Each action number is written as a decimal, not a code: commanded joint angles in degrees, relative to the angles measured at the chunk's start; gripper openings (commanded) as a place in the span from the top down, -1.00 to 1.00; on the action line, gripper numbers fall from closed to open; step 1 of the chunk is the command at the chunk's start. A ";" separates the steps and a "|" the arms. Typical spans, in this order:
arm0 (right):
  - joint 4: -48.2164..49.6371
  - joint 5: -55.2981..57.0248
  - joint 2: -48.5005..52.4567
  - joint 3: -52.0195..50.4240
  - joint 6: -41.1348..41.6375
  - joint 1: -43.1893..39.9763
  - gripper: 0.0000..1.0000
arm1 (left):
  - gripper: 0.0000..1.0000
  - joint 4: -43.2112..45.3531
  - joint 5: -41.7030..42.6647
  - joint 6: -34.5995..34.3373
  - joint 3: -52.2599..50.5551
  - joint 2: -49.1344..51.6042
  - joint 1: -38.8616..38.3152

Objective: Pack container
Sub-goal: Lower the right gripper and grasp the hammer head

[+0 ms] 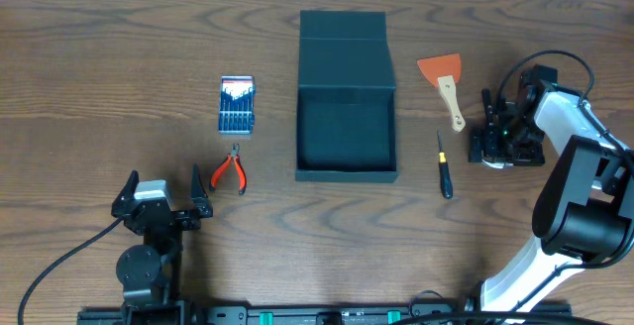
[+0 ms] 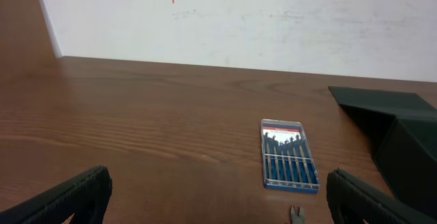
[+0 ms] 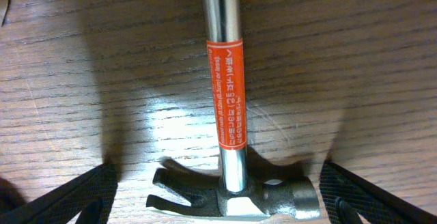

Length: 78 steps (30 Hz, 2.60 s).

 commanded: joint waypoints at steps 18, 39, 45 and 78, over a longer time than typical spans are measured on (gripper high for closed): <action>-0.98 4.96 2.86 -0.59 1.51 -0.59 -0.60 | -0.97 -2.32 0.63 0.96 -0.63 -0.35 -0.28; -1.14 2.78 2.86 -0.59 1.51 -0.57 -0.39 | -0.97 -2.32 0.63 0.96 -0.63 -0.35 -0.28; -1.22 2.78 2.86 -0.59 1.53 -0.59 -0.06 | -0.97 -2.32 0.63 0.96 -0.63 -0.35 -0.28; -7.91 0.74 2.78 7.82 2.38 -0.50 0.55 | -0.97 -2.32 0.63 0.96 -0.63 -0.35 -0.28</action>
